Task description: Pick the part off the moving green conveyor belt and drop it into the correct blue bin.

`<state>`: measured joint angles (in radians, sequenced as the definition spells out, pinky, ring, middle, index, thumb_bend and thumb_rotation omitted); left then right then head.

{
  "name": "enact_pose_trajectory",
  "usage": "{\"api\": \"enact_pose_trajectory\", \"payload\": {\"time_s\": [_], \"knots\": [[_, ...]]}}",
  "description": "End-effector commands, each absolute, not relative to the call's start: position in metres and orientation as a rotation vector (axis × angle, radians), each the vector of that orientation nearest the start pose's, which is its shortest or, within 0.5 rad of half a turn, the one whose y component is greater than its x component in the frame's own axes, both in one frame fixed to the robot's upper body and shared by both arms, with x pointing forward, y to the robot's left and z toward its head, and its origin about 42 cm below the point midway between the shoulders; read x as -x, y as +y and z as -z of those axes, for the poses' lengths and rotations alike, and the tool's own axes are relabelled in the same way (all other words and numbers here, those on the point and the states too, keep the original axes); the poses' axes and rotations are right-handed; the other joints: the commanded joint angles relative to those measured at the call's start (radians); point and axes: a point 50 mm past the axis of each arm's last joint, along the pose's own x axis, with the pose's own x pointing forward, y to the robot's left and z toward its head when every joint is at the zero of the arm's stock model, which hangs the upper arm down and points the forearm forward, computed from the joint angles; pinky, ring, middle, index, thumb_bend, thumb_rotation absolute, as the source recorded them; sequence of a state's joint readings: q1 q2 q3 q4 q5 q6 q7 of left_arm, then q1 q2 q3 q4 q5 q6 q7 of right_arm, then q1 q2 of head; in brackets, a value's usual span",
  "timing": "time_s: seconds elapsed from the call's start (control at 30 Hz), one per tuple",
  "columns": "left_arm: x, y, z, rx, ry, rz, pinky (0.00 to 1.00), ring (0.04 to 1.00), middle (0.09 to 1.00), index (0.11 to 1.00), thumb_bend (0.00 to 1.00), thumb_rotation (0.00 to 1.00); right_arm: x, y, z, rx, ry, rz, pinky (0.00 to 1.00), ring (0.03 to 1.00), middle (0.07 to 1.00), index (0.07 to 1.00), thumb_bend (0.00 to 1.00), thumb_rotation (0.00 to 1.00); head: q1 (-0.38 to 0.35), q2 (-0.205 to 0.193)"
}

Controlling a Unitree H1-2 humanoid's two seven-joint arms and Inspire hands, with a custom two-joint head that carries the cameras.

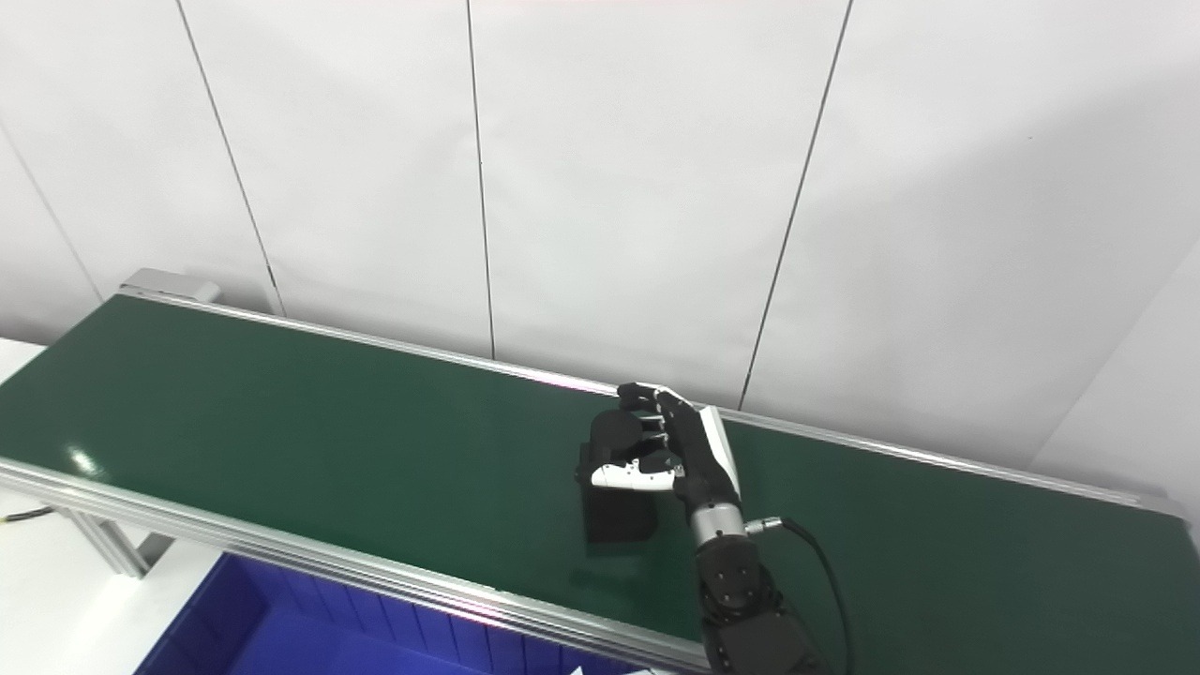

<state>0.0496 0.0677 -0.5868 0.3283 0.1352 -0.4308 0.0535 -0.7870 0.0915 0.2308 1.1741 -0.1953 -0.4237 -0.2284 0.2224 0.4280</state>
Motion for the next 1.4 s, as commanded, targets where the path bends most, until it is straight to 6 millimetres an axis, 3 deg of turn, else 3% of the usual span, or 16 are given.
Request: {"api": "enact_pose_trajectory", "payload": {"time_s": [0.0,0.4,0.77,0.9,1.0,1.1,1.37], "knots": [[-0.21,0.087,-0.029,-0.124,-0.149,0.579,0.65,0.708,0.744,0.788,0.99,0.24,-0.481,-0.054,-0.142,0.342,-0.229,-0.255,0.37,0.429,0.478,0.541,0.54,0.0,-0.002,0.001],[-0.209,0.09,-0.029,-0.121,-0.145,0.579,0.65,0.707,0.74,0.781,1.0,0.24,-0.481,-0.061,-0.146,0.426,-0.294,-0.227,0.39,0.434,0.495,0.494,0.52,0.0,-0.014,0.005],[-0.213,0.09,-0.03,-0.115,-0.148,0.587,0.68,0.719,0.746,0.79,0.99,0.23,-0.47,-0.092,-0.16,0.379,-0.41,-0.224,0.31,0.39,0.454,0.524,0.52,0.0,-0.06,0.027],[-0.217,0.093,-0.032,-0.101,-0.149,0.58,0.73,0.739,0.748,0.795,1.0,0.22,-0.457,-0.11,-0.173,0.336,-0.486,-0.219,0.29,0.378,0.444,0.533,0.51,0.0,-0.146,0.068],[-0.221,0.095,-0.034,-0.068,-0.145,0.578,0.75,0.759,0.759,0.804,0.99,0.19,-0.446,-0.122,-0.184,0.316,-0.534,-0.209,0.3,0.383,0.447,0.531,0.52,0.0,-0.169,0.085],[-0.226,0.099,-0.037,-0.078,-0.16,0.571,0.74,0.762,0.775,0.823,0.98,0.2,-0.435,-0.134,-0.197,0.302,-0.573,-0.199,0.3,0.387,0.46,0.531,0.52,0.0,-0.228,0.14],[-0.238,0.122,-0.044,-0.038,-0.173,0.507,0.75,0.761,0.763,0.826,0.98,0.22,-0.405,-0.18,-0.215,0.306,-0.614,-0.149,0.31,0.393,0.456,0.532,0.52,0.0,-0.318,0.224]]}}
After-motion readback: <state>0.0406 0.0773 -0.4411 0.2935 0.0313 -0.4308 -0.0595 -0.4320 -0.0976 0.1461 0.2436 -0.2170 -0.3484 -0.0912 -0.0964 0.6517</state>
